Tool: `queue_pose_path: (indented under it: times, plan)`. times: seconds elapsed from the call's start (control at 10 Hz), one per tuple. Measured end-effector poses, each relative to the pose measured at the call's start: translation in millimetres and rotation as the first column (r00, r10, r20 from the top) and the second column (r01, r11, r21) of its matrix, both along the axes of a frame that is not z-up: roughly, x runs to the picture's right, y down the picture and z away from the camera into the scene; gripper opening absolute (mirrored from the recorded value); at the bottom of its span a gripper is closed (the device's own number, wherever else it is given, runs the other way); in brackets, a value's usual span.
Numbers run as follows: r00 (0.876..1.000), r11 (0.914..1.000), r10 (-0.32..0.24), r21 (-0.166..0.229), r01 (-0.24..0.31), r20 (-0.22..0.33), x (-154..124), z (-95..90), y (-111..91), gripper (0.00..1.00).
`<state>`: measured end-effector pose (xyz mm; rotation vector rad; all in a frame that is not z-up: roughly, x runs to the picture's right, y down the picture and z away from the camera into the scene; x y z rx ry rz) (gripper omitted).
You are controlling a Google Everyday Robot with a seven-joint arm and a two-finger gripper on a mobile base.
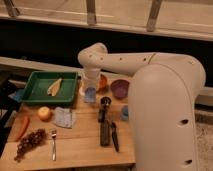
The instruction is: Wipe red bowl with sponge
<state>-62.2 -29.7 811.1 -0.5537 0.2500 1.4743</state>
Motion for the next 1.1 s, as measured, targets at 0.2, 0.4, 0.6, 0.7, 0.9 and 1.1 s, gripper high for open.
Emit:
queue_pose_path:
  times: [0.2, 0.4, 0.6, 0.7, 0.9, 1.1]
  plan:
    - [0.999, 0.9968, 0.050, 0.062, -0.050, 0.002, 18.0, -2.9, -38.2, 0.00]
    - [0.995, 0.9823, 0.101, 0.157, -0.103, 0.021, 28.5, -11.2, -73.0, 0.00]
    - [0.994, 0.9778, 0.110, 0.177, -0.112, 0.021, 33.6, -12.3, -79.0, 0.00]
    - [0.994, 0.9781, 0.109, 0.175, -0.112, 0.024, 30.5, -12.5, -78.6, 0.00]
    - [0.994, 0.9800, 0.104, 0.169, -0.105, 0.019, 30.3, -12.0, -74.7, 0.00]
    - [0.994, 0.9774, 0.097, 0.192, -0.088, -0.042, 41.0, 3.8, -67.4, 0.00]
